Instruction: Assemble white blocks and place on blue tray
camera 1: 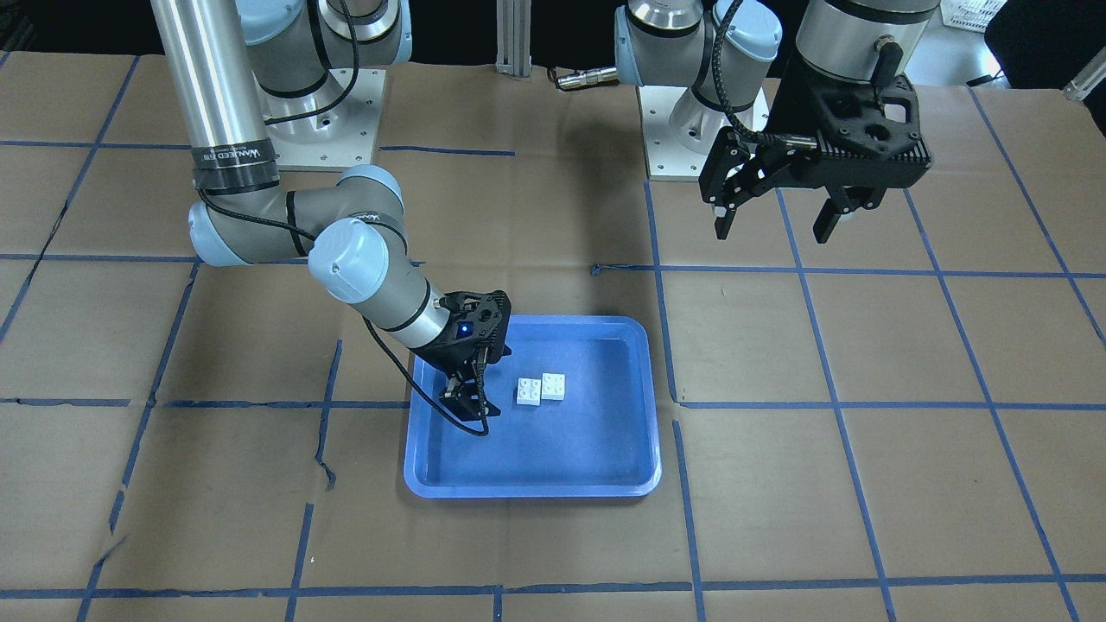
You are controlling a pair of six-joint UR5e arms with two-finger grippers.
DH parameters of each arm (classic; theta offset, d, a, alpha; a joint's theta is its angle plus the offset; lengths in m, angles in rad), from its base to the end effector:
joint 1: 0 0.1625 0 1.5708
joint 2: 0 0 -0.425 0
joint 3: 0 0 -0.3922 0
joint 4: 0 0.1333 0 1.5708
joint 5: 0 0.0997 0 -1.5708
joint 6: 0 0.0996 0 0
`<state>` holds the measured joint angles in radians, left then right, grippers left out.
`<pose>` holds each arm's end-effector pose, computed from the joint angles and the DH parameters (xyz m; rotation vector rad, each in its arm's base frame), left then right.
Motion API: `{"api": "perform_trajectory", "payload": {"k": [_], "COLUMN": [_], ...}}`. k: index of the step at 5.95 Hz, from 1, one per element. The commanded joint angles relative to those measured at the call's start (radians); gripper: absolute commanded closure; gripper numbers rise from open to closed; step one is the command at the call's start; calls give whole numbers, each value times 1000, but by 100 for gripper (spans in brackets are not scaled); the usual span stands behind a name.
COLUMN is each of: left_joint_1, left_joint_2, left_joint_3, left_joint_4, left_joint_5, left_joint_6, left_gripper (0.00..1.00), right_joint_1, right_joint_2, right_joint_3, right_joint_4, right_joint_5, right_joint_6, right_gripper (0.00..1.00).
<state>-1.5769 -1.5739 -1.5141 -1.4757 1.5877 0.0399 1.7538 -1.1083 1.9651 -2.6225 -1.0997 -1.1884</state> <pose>-0.1347 -0.5055 0.5248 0.0696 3.1129 -0.2314 0.2777 -0.5196 0.1787 -1.8031 2.1013 -0.5572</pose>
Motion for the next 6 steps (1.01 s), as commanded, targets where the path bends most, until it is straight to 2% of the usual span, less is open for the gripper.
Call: {"api": "perform_trajectory", "payload": {"k": [1,4,6], "left_joint_1": [0,0,0], "left_joint_2": [0,0,0], "left_joint_3": [0,0,2], "left_joint_4": [0,2,0], "left_joint_5": [0,0,0], "left_joint_6": [0,0,0], "left_gripper": [1,1,1], "right_joint_1": [-38,-100,-213], "right_joint_2": [-79,-232,-332], "right_joint_3": [-15,-161,-233], "right_joint_4": [150,541,694], "right_joint_5": [-110,-314,-345], "right_joint_6": [0,24,271], "right_gripper": [0,0,0]}}
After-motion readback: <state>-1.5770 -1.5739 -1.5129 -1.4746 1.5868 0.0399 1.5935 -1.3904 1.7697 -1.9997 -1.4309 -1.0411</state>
